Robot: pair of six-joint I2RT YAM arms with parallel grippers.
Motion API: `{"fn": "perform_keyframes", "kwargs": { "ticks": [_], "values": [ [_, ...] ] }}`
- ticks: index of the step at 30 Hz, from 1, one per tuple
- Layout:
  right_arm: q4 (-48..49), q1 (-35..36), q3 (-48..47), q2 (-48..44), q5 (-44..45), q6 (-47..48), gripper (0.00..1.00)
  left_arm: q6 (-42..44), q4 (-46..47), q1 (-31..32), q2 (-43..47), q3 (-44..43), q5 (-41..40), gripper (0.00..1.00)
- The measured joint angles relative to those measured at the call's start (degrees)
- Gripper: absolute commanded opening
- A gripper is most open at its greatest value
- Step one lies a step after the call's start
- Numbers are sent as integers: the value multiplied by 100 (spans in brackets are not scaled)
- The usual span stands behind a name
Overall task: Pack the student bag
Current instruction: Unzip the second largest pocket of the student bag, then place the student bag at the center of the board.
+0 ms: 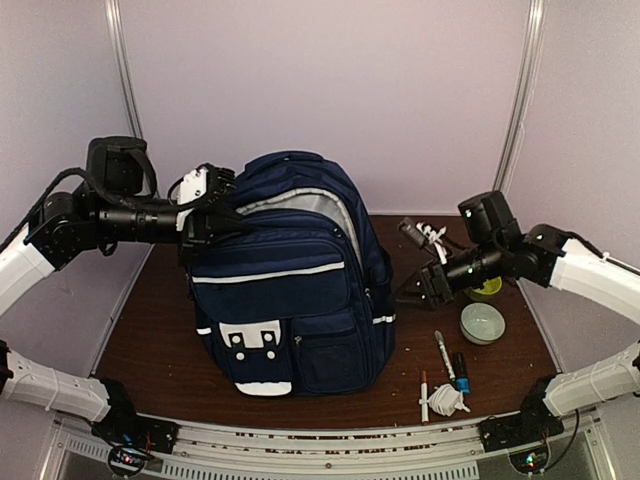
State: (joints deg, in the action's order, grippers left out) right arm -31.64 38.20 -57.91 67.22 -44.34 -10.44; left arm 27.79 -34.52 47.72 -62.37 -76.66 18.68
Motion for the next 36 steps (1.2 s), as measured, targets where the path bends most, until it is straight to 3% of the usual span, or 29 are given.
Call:
{"fn": "perform_keyframes", "kwargs": {
  "ticks": [5,10,18,23,25,27,28,29,30,36],
  "values": [
    [-203,2,-1829,-306,787,319,100,138,192,-7,-76,131,367,0],
    [407,61,-2743,-256,1502,557,100,225,212,-7,-107,138,649,0],
    [66,243,-4804,2306,1742,1335,100,238,299,-11,-105,229,857,0],
    [-302,490,-5038,3307,1488,1764,98,251,302,-11,-107,232,857,0],
    [-323,564,-5038,3416,1517,1847,80,256,302,-13,-107,243,857,0],
    [-361,638,-5038,3442,1690,1888,51,260,302,-15,-107,275,857,0],
    [-372,662,-5038,3442,1816,1856,41,260,302,-15,-107,293,857,0],
    [-369,675,-5040,3442,1897,1862,38,264,313,-17,-105,321,857,0],
    [-365,684,-5038,3442,2004,1836,39,264,317,-17,-103,341,861,0],
    [-341,682,-4859,3403,2610,1753,90,280,361,-17,28,549,866,0]
  ]
}}
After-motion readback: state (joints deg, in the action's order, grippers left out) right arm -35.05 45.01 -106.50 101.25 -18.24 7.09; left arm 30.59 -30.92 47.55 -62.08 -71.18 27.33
